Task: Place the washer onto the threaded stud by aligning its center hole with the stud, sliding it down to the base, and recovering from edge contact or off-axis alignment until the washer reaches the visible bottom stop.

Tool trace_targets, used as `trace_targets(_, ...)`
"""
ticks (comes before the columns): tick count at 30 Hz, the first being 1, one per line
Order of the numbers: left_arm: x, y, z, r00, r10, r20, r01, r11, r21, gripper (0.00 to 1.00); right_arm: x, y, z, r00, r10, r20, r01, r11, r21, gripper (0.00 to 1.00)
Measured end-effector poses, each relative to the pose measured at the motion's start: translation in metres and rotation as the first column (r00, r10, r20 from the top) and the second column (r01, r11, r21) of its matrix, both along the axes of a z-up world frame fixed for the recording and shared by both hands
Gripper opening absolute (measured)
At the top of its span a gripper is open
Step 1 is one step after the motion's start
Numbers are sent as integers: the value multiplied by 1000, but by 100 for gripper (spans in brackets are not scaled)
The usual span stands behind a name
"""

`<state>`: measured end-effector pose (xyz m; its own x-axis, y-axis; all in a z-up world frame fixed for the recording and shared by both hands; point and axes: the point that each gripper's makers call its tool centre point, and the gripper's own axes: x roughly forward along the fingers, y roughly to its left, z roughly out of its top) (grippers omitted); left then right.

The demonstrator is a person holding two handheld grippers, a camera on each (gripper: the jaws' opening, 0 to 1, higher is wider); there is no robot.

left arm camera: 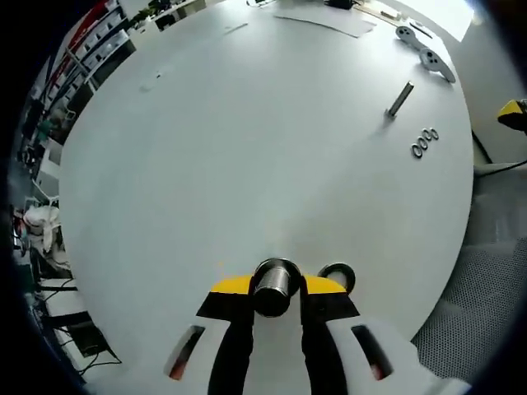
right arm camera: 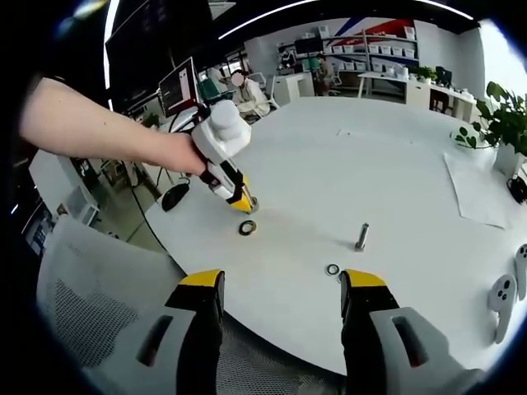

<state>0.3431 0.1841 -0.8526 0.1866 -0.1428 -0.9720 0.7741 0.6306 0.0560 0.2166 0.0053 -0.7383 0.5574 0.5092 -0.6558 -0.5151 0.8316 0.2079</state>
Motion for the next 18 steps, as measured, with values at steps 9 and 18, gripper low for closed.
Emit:
trace_targets(9,-2,0,1,999,33,-9,-33,999,-16,20,0,0,0,1000,-2,-1,2,1000,1,59)
trace_targets(18,-3,3,15,998,46,41,-45,998,-36,21,-1,1,-2,1000,5,-7,-5,1000,-6,60)
